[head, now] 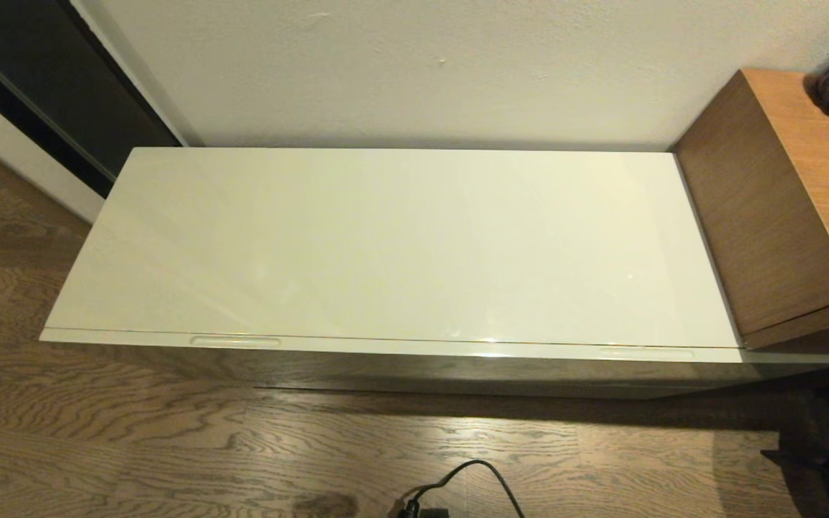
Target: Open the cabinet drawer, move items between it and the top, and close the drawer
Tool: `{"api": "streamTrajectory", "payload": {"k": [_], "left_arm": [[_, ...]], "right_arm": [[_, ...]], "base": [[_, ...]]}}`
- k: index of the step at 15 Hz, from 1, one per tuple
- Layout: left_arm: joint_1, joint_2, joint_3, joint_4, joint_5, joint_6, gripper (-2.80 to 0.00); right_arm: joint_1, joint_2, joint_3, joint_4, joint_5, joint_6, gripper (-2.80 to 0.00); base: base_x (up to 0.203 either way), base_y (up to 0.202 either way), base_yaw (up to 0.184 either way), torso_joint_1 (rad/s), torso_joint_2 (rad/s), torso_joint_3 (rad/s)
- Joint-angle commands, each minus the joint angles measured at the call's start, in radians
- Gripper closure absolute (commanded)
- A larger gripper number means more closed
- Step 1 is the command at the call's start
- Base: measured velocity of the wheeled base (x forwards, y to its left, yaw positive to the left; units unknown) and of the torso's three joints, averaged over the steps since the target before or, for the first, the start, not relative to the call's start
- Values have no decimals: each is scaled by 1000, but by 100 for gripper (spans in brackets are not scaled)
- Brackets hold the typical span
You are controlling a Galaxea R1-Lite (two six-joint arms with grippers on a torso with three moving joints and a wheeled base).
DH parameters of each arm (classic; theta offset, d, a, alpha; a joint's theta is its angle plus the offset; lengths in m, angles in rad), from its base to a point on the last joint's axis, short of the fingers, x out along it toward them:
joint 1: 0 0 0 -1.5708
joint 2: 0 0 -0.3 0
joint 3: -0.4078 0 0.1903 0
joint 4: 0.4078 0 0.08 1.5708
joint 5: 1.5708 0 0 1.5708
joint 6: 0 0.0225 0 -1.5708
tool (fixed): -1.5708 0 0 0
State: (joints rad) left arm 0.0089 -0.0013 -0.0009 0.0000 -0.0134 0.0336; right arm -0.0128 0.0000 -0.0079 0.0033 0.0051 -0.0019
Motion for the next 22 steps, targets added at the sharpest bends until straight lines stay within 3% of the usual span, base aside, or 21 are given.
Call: {"api": "streamTrajectory", "payload": {"k": [1, 3, 6, 8, 12, 16, 22], "left_arm": [[0, 1, 1, 0, 0, 0, 0], [0, 1, 1, 0, 0, 0, 0], [0, 1, 0, 0, 0, 0, 0], [0, 1, 1, 0, 0, 0, 0], [0, 1, 0, 0, 0, 0, 0], [0, 1, 1, 0, 0, 0, 0], [0, 1, 0, 0, 0, 0, 0]], "right_arm": [[-1, 1, -84, 40, 1, 6, 0], [0, 1, -264, 211, 20, 35, 0], [0, 25, -502, 532, 119, 89, 0], [-2, 145, -536, 485, 131, 123, 0], [-44, 362, -556, 241, 101, 231, 0], [-52, 346, -505, 222, 41, 248, 0], [-52, 326, -477, 227, 31, 260, 0]], "base": [[0, 0, 0, 0, 0, 0], [0, 0, 0, 0, 0, 0], [0, 0, 0, 0, 0, 0], [0, 0, 0, 0, 0, 0], [0, 0, 0, 0, 0, 0], [0, 0, 0, 0, 0, 0], [0, 0, 0, 0, 0, 0]]}}
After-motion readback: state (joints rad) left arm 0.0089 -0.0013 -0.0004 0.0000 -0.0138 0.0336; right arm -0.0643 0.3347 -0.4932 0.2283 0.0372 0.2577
